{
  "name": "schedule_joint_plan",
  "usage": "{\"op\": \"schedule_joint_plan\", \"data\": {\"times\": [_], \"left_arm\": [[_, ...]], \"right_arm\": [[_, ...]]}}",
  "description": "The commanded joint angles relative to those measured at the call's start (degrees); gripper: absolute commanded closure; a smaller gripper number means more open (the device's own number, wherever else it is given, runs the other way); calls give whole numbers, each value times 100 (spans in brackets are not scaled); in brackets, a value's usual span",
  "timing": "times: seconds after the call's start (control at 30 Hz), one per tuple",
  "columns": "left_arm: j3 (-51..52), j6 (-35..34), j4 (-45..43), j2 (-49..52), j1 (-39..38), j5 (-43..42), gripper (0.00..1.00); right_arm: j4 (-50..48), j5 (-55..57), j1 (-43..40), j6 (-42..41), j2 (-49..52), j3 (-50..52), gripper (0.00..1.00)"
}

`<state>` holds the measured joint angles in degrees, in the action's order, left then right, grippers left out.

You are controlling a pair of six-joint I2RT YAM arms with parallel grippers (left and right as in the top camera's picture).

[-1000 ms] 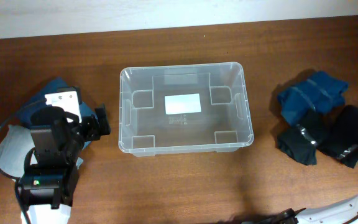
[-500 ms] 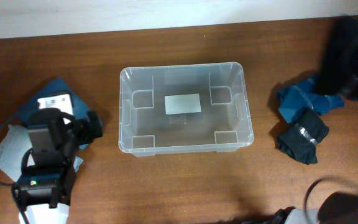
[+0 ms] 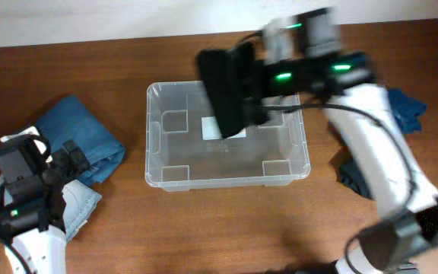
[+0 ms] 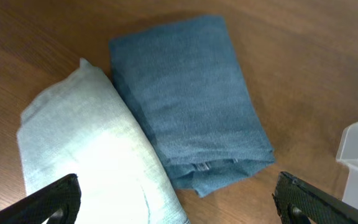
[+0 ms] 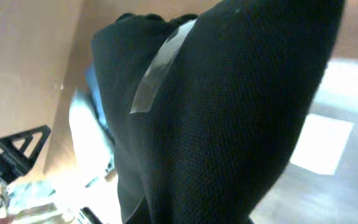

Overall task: Pack container
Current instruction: 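Carry the black clothes into the container's left side and release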

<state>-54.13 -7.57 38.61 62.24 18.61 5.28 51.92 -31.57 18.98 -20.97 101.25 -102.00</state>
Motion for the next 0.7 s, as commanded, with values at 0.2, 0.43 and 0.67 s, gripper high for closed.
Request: {"op": "schedule_joint_plan", "data": {"times": [0.2,0.43,0.67], "left_arm": [[-111,-55,50,269,31,-96,1],[-111,-55,48,269,31,-96,1],[-111,-55,50,269,31,-98,1]], "right_arm": [[-551,382,990,-1456,1405,22,96],[-874,527,1108,-1600,1873,22,96],[-892,531,1152,-1600,2229,48,96]]}}
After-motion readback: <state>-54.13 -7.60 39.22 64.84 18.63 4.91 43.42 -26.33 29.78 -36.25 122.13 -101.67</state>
